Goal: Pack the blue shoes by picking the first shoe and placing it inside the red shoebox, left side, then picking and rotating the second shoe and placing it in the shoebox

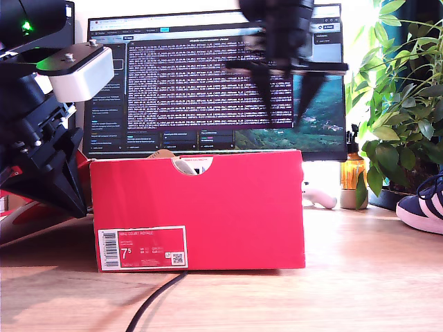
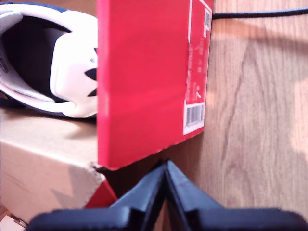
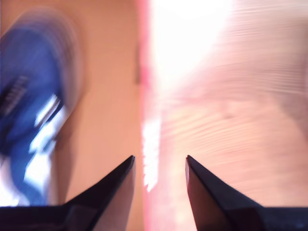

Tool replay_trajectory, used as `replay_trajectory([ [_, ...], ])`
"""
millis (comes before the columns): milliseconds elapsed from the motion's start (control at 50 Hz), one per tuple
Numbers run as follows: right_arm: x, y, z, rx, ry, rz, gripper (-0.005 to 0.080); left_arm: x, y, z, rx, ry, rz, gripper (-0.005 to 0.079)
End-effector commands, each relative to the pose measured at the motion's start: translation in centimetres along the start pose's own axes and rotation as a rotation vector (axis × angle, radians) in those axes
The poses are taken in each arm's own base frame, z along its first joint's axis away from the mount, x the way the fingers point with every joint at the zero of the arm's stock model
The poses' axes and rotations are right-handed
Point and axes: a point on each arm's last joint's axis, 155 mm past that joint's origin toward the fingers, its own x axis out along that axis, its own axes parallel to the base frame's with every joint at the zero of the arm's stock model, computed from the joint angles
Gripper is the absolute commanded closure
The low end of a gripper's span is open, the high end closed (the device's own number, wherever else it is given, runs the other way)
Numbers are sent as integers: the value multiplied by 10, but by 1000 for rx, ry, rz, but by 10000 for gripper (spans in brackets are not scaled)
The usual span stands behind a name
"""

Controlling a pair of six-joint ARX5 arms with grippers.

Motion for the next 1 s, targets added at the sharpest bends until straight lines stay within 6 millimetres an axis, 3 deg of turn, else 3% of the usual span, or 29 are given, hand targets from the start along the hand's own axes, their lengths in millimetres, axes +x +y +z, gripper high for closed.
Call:
replay_trajectory([
  [0,-36,-13,10,61,-90,6,448,3,2,1,4,-3,3,761],
  [280,-74,-59,34,320,-194,2,448,3,2,2,4,-4,3,761],
  [500,-80,-83,35,448,-199,-6,448,3,1,2,4,-7,1,761],
  [640,-66,-105,13,519,-146,-59,449,3,1,2,4,-7,1,761],
  [980,-33,-183,-69,745,-25,-265,447,3,1,2,4,-7,2,761],
])
